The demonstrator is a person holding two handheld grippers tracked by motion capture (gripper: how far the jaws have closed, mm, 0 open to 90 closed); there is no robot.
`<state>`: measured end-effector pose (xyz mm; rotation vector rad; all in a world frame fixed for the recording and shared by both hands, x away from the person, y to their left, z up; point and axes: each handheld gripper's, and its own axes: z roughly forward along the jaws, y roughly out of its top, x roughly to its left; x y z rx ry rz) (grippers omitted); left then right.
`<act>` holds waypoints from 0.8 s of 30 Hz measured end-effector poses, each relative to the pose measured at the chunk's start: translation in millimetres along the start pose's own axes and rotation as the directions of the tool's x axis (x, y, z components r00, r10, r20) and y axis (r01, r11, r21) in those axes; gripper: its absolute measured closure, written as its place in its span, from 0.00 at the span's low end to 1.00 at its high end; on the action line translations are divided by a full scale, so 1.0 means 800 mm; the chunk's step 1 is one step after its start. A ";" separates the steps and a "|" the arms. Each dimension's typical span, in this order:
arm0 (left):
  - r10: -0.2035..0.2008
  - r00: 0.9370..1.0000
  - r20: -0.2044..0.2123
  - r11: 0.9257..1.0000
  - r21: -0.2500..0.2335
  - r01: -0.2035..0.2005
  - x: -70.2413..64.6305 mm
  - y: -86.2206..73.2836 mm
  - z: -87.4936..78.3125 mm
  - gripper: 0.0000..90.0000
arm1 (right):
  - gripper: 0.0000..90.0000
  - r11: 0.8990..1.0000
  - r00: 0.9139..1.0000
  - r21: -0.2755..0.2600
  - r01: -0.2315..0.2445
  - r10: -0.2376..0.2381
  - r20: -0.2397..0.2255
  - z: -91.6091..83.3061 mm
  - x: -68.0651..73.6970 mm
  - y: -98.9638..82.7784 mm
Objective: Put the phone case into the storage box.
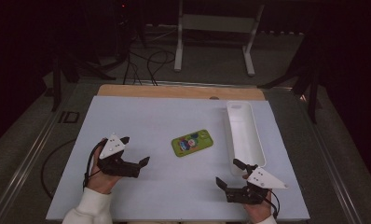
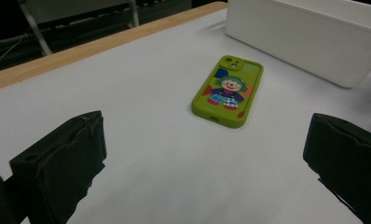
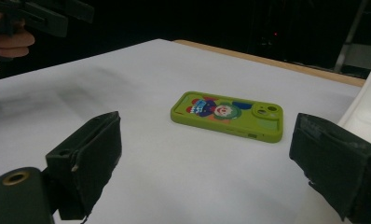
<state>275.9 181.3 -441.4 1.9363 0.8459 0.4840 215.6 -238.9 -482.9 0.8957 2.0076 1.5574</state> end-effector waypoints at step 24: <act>0.045 0.998 0.040 0.998 0.053 -0.047 -0.001 0.026 0.049 0.00 | 0.10 1.000 1.000 -0.010 -0.011 0.011 0.017 -0.002 -0.005 -0.001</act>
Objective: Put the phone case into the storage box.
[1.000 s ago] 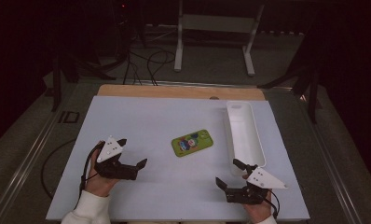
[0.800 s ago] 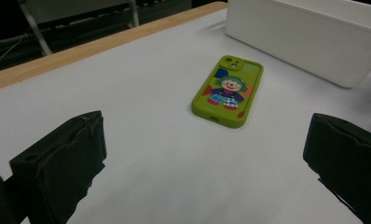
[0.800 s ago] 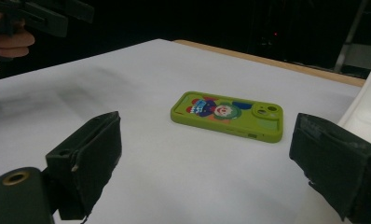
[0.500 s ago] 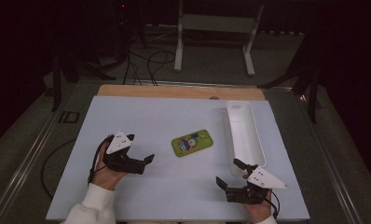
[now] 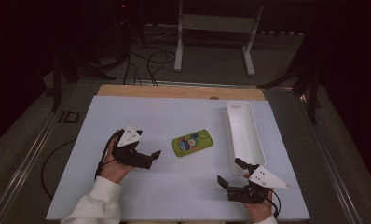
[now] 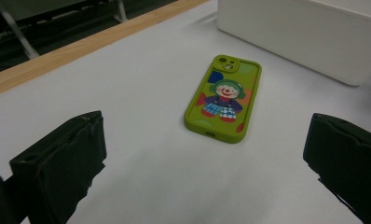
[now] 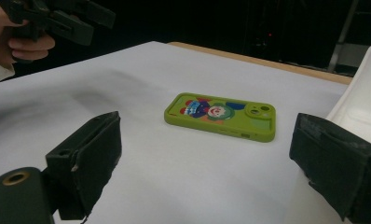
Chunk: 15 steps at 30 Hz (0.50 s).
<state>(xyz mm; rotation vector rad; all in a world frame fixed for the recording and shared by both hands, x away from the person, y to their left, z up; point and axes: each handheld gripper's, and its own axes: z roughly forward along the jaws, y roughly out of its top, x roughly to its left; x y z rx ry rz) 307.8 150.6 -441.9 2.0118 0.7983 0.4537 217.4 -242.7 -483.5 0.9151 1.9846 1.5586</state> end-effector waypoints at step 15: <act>0.020 1.000 0.009 0.999 0.046 -0.020 -0.001 0.012 0.025 0.00 | 0.10 1.000 1.000 -0.003 -0.005 0.005 0.002 0.000 0.000 0.000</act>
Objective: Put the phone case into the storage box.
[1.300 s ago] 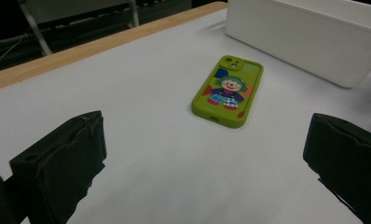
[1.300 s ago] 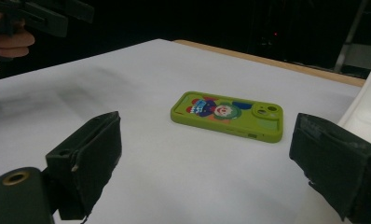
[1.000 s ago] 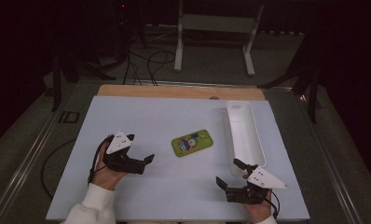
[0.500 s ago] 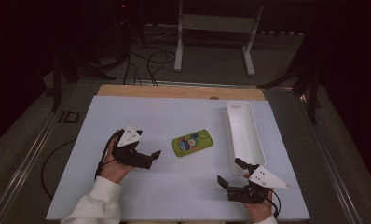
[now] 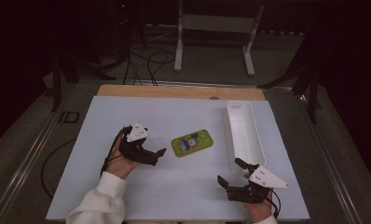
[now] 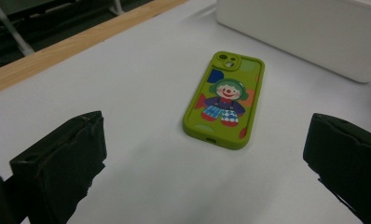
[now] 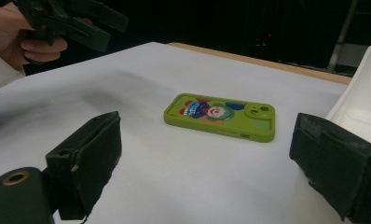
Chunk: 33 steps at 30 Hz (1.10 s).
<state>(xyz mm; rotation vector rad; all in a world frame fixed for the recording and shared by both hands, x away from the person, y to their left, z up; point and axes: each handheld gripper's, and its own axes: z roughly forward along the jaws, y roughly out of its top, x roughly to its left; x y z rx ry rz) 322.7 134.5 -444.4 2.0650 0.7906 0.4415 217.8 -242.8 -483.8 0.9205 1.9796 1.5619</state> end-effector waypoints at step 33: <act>-0.015 1.000 0.012 0.994 0.105 0.013 0.000 0.009 0.057 0.00 | 0.10 1.000 1.000 -0.001 -0.004 0.004 -0.001 0.000 0.000 0.000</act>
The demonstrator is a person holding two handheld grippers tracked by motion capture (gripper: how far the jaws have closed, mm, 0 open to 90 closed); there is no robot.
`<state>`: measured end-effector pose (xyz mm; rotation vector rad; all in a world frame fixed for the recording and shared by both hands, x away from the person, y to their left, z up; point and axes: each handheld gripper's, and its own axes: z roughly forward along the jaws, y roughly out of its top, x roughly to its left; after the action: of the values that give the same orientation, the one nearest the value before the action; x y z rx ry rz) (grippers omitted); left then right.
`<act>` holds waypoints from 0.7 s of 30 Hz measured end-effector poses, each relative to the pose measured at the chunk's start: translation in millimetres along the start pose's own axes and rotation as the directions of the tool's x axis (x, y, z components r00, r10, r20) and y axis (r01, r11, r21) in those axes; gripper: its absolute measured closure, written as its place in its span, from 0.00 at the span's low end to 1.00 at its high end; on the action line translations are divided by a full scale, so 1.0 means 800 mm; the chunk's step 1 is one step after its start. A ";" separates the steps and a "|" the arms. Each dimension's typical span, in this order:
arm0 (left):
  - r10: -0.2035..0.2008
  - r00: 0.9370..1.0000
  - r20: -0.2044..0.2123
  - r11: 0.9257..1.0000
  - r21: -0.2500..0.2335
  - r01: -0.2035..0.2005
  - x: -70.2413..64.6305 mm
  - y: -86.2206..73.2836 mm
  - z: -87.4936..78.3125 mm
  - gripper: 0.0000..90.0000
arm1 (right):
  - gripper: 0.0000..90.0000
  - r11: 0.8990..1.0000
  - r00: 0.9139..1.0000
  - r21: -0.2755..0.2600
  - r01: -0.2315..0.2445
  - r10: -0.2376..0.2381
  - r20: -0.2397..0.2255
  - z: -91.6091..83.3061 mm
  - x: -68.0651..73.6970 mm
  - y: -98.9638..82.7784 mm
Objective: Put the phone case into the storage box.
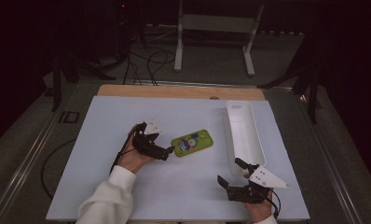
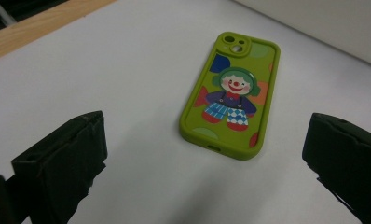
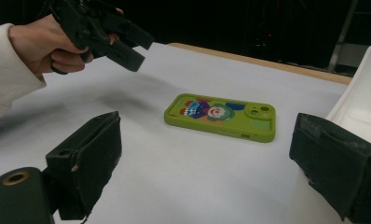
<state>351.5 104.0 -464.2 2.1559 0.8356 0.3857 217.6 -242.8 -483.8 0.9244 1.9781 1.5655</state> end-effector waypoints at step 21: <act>0.019 0.999 0.028 0.999 0.048 -0.020 0.002 0.007 0.032 0.01 | 0.10 1.000 1.000 -0.002 -0.005 0.005 -0.001 0.000 -0.001 0.000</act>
<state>368.0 87.7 -476.7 2.2105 0.8168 0.3475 218.0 -243.5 -483.9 0.9282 1.9755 1.5705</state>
